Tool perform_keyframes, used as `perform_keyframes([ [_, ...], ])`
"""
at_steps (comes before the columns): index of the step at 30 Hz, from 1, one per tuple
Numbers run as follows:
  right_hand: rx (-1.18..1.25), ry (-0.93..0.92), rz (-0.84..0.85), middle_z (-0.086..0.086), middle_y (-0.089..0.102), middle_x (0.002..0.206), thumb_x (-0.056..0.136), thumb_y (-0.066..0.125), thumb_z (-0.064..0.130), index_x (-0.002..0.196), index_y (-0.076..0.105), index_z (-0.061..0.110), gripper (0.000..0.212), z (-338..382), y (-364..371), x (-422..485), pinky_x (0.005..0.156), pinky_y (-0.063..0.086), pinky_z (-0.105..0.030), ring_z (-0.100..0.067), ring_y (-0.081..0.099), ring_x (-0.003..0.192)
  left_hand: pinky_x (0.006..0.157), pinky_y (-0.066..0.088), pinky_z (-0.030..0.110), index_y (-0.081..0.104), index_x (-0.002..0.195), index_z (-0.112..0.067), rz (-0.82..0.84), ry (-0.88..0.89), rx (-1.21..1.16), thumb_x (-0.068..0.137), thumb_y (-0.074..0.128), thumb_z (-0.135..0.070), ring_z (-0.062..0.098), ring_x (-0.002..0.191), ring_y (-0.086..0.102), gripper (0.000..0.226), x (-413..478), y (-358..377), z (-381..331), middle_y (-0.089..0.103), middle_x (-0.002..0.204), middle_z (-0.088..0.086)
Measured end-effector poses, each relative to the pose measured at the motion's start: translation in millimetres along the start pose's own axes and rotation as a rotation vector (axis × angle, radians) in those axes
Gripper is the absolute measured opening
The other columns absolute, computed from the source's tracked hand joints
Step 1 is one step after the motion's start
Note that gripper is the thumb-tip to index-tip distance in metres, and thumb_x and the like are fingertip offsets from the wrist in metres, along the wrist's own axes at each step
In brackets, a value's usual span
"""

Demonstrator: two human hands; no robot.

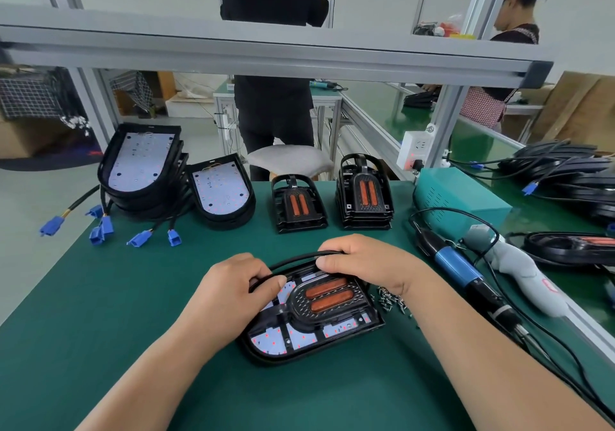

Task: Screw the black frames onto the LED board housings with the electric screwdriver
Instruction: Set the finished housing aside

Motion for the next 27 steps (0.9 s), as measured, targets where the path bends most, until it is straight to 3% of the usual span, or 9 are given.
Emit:
perform_keyframes([
  [6,0.151,-0.074,-0.078,-0.006,0.077,0.114,0.107,0.065,0.034,0.116,0.074,0.022,0.018,6,1,-18,0.106,0.052,-0.041,-0.01,0.07,0.101,0.06,0.039,0.016,0.069,0.075,-0.035,-0.081,0.044,-0.119,0.088,0.082,-0.043,0.014,0.07,0.054,0.02,0,-1,-1,0.059,0.078,-0.008],
  [8,0.153,-0.064,-0.106,-0.004,0.077,0.111,0.107,0.064,0.032,0.116,0.073,0.022,0.017,7,5,-23,0.107,0.051,-0.042,-0.009,0.069,0.101,0.058,0.039,0.016,0.071,0.076,-0.034,-0.09,0.038,-0.146,0.085,0.082,-0.049,0.014,0.068,0.054,0.021,1,-1,0,0.059,0.077,-0.006],
  [11,0.159,-0.087,-0.132,-0.002,0.076,0.105,0.108,0.062,0.03,0.112,0.072,0.019,0.015,8,7,-32,0.104,0.052,-0.042,-0.009,0.068,0.097,0.058,0.04,0.018,0.064,0.073,-0.022,-0.08,0.027,-0.196,0.086,0.063,-0.075,0.011,0.064,0.051,0.055,2,-1,5,0.057,0.073,-0.005],
  [13,0.119,-0.11,-0.181,-0.007,0.075,0.11,0.108,0.063,0.033,0.113,0.072,0.02,0.017,8,5,-39,0.103,0.052,-0.041,-0.007,0.066,0.096,0.065,0.047,0.027,0.066,0.074,-0.019,-0.08,-0.011,-0.258,0.091,0.044,-0.086,0.013,0.068,0.058,0.072,1,-2,7,0.063,0.075,-0.004],
  [15,0.117,-0.123,-0.237,-0.005,0.075,0.111,0.106,0.064,0.038,0.113,0.073,0.025,0.017,6,1,-47,0.101,0.053,-0.04,-0.006,0.067,0.097,0.072,0.049,0.034,0.076,0.083,-0.026,-0.13,-0.086,-0.354,0.092,0.036,-0.085,0.008,0.076,0.065,0.072,0,-2,10,0.073,0.08,-0.009],
  [18,0.202,-0.142,-0.338,0.002,0.078,0.113,0.101,0.066,0.049,0.117,0.074,0.033,0.024,1,-6,-63,0.102,0.055,-0.04,-0.007,0.071,0.101,0.07,0.047,0.037,0.08,0.083,-0.033,-0.223,-0.216,-0.453,0.089,0.036,-0.086,0.0,0.068,0.06,0.069,1,-3,15,0.07,0.074,-0.018],
  [23,0.455,-0.206,-0.567,-0.009,0.079,0.112,0.1,0.069,0.037,0.12,0.075,0.021,0.026,-16,-26,-99,0.094,0.06,-0.048,-0.022,0.074,0.1,0.075,0.051,0.04,0.081,0.08,-0.037,-0.185,-0.294,-0.356,0.086,0.036,-0.088,0.021,0.077,0.063,0.068,4,-1,20,0.069,0.077,-0.002],
  [27,0.736,-0.22,-0.804,-0.024,0.075,0.119,0.095,0.074,0.025,0.113,0.078,0.014,0.021,-24,-46,-132,0.097,0.059,-0.06,-0.038,0.073,0.105,0.077,0.054,0.043,0.081,0.086,-0.038,-0.181,-0.302,-0.32,0.084,0.034,-0.095,0.023,0.079,0.065,0.074,4,-1,26,0.07,0.08,-0.002],
])
Point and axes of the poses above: each hand's wrist, its own x-axis towards the middle knuckle, its own y-axis out of the palm, z = x × y, the point moved 1 cm from there along x, towards the middle knuckle
